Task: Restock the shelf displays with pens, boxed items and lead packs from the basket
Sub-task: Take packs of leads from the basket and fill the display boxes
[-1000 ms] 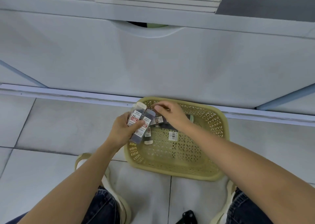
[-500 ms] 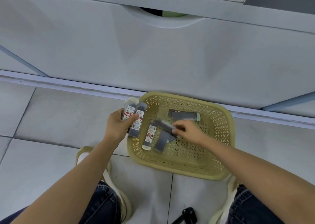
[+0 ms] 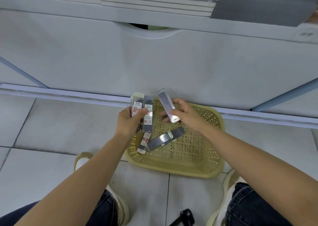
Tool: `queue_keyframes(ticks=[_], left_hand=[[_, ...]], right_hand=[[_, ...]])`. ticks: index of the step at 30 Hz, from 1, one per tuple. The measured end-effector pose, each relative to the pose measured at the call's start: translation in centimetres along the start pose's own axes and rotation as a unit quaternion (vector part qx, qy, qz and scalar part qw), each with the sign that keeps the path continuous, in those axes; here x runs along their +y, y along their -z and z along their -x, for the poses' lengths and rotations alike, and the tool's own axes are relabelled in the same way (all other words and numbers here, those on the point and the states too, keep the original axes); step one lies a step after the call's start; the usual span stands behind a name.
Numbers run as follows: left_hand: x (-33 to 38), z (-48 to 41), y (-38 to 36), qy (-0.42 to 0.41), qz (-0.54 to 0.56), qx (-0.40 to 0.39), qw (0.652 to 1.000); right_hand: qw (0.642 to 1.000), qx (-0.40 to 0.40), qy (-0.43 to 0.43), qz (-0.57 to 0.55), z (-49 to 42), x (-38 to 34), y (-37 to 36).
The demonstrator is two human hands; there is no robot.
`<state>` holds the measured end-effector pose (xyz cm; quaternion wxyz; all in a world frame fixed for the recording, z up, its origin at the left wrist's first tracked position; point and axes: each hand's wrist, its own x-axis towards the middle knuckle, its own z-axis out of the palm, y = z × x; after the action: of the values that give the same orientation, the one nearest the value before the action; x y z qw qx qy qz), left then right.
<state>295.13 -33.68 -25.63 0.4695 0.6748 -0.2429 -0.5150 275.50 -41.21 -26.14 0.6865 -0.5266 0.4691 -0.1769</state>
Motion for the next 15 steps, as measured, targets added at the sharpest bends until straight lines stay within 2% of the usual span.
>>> queue_keyframes(ticks=[3, 8, 11, 15], left_hand=[[0.0, 0.5, -0.3, 0.003, -0.019, 0.004, 1.0], [-0.1, 1.2, -0.7, 0.006, -0.054, -0.002, 0.999], [-0.2, 1.3, -1.1, 0.024, -0.081, -0.028, 0.996], [-0.5, 1.6, -1.7, 0.04, -0.086, -0.086, 0.992]], right_hand=[[0.998, 0.014, 0.011, 0.065, 1.3, 0.2, 1.8], [0.978, -0.045, -0.003, 0.203, 2.6, -0.3, 4.2], [0.977, -0.073, 0.013, 0.199, 2.4, -1.0, 4.1], [0.99, -0.069, 0.036, 0.115, 1.4, -0.8, 3.6]])
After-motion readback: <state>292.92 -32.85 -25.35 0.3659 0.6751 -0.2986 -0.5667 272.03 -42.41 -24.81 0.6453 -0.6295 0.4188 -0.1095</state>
